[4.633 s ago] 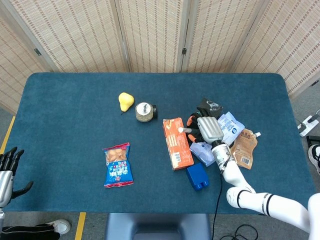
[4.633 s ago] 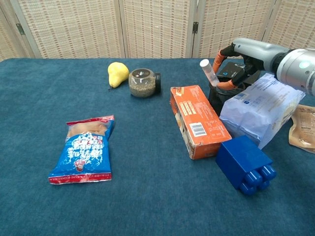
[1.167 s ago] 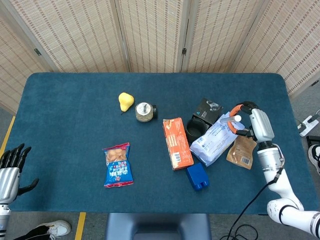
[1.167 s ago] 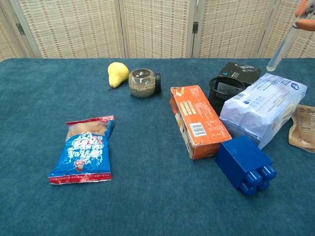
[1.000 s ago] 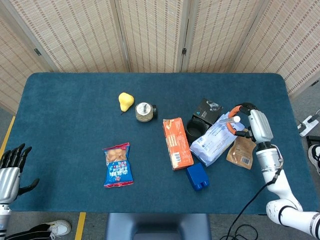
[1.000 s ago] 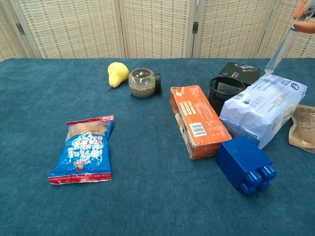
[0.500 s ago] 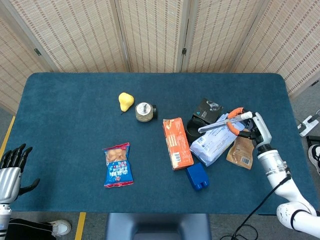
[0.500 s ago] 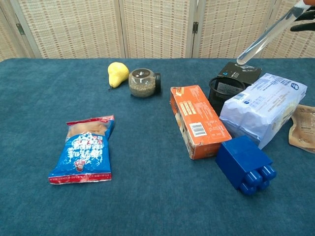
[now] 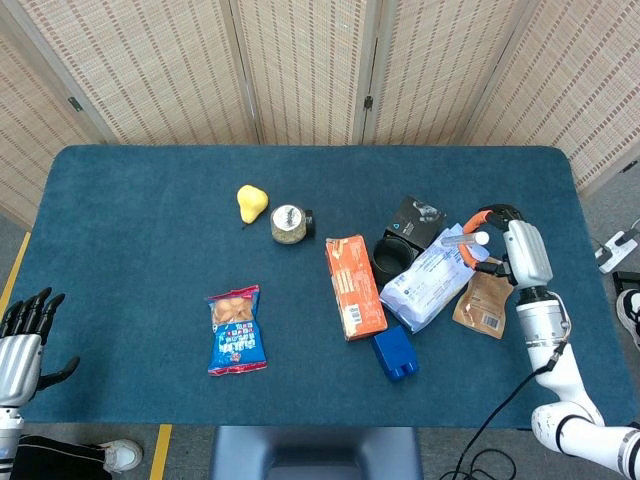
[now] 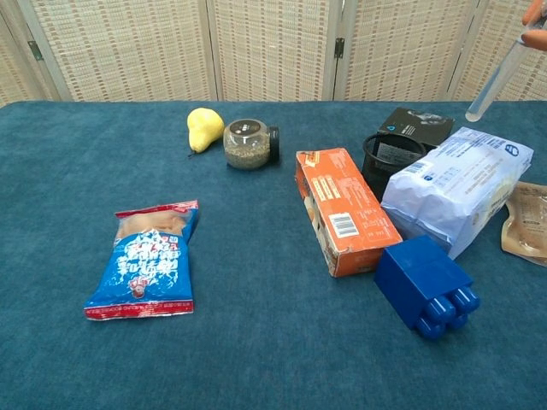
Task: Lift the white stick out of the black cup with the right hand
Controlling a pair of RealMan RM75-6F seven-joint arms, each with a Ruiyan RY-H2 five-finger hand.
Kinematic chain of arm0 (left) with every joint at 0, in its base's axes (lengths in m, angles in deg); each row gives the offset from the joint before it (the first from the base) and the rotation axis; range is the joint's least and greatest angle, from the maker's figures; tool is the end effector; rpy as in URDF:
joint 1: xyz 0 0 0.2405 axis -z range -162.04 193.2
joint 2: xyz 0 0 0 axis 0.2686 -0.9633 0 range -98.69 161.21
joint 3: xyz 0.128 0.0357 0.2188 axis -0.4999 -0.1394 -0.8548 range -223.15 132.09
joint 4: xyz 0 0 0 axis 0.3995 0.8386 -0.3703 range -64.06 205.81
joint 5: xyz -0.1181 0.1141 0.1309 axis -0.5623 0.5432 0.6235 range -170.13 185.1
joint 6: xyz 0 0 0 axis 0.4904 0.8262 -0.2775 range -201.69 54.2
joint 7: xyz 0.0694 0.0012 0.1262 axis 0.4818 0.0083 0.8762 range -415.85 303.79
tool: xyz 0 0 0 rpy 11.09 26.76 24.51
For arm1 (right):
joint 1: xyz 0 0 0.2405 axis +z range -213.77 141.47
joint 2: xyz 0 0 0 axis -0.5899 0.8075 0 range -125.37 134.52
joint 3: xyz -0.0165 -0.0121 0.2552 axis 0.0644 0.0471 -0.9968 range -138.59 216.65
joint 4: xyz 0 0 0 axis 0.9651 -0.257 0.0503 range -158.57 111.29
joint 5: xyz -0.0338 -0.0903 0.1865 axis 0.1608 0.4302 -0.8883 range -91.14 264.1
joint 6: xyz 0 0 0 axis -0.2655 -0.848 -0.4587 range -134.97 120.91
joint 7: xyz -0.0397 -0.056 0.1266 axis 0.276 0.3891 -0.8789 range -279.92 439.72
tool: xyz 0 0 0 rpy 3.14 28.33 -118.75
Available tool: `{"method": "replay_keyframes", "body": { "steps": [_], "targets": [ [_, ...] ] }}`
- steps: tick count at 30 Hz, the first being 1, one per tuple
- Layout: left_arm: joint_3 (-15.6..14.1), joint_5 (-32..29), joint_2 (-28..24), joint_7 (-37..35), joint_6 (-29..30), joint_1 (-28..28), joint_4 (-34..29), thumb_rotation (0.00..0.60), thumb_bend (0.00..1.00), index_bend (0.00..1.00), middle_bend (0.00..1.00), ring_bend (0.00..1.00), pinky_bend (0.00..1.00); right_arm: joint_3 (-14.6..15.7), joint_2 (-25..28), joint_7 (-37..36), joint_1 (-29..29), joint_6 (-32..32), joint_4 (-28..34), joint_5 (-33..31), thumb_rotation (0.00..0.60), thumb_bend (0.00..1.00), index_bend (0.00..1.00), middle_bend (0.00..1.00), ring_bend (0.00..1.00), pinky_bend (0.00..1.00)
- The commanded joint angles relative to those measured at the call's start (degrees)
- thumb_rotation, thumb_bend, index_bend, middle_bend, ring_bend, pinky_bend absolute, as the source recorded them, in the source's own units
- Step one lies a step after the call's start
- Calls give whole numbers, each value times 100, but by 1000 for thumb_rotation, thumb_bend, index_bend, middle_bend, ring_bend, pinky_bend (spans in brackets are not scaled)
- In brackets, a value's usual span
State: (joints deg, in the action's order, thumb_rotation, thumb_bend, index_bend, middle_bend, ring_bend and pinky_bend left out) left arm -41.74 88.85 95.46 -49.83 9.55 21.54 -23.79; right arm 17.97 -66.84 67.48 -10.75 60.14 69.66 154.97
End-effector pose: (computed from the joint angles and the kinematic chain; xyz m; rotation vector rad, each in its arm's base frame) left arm -0.3099 0.1894 0.1570 -1.3636 -0.8903 -0.8248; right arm -0.2162 -0.3369 0.1375 1.2285 -1.2005 1.3787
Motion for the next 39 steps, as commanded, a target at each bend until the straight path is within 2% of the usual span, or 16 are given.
{"method": "replay_keyframes", "body": {
  "steps": [1,4,7,10,15,24,27,32,39],
  "targets": [
    [-11,8,4,-2,-10,2,10,600,256,106,41,0,55,11,-33,-1327,-30,-138,270,-70,600,400,685,505,238,156],
    [-14,9,2,-5,-10,0,14,600,255,106,41,0,55,-9,67,-1631,-53,-280,386,-84,600,400,685,506,238,156],
    [0,13,6,-30,20,-5,18,600,255,106,41,0,55,-220,430,-3183,-206,-805,909,-218,600,401,685,509,238,156],
    [-10,30,11,-37,21,-6,28,600,255,106,41,0,54,-233,700,-3789,-275,-1076,940,-13,600,401,685,512,239,156],
    [-5,45,16,-57,42,-8,31,600,255,106,41,0,54,-32,732,-3121,-234,-964,704,234,600,401,685,513,242,156],
    [-12,51,13,-47,32,-3,42,600,255,106,41,0,54,240,-89,-149,-77,394,-353,686,600,400,685,513,249,158],
    [-9,46,17,-41,30,-1,39,600,255,106,41,0,55,258,-255,234,-48,595,-495,731,600,402,685,513,251,157],
    [-9,47,14,-44,26,3,46,600,255,106,41,0,54,250,-274,16,-32,495,-346,610,600,401,685,513,252,158],
    [-4,21,-1,-75,47,-18,54,600,255,106,41,0,55,110,172,-1411,-43,-293,424,171,600,401,685,513,252,158]
  ]
}}
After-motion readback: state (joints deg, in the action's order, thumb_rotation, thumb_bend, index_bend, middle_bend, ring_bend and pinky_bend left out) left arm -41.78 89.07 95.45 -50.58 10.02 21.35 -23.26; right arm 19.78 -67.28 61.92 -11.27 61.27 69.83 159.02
